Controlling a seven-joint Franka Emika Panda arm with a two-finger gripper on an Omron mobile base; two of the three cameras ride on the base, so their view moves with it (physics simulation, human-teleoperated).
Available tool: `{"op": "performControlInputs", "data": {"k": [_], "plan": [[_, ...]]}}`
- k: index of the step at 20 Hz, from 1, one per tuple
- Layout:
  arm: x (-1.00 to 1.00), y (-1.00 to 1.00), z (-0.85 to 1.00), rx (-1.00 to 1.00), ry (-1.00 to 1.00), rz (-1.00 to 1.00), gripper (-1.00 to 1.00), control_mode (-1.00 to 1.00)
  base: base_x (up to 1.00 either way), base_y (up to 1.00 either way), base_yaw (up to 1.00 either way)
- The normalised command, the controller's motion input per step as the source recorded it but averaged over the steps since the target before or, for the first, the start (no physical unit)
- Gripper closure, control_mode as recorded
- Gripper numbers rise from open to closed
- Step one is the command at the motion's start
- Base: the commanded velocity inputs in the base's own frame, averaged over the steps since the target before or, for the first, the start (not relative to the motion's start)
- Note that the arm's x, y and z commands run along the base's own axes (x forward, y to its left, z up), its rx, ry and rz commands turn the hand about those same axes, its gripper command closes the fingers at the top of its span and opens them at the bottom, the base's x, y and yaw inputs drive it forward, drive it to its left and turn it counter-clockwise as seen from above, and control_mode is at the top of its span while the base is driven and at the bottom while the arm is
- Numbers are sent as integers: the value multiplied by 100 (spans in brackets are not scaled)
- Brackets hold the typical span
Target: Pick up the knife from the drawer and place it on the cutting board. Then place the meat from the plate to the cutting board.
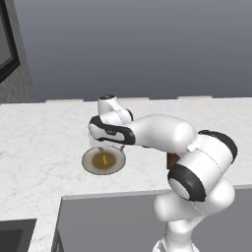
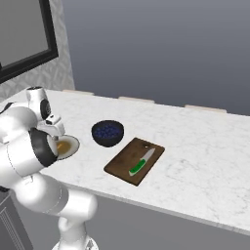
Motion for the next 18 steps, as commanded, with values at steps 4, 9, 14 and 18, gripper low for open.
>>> {"op": "performControlInputs", "data": {"k": [4, 9, 14, 18], "plan": [[39, 5, -36, 0, 2, 1, -100, -100, 0, 0, 0], [38, 0, -24, 0, 9, 0, -100, -100, 0, 0, 0], [24, 11, -30, 0, 7, 0, -100, -100, 0, 0, 0], [38, 19, -33, 0, 6, 0, -100, -100, 0, 0, 0]]}}
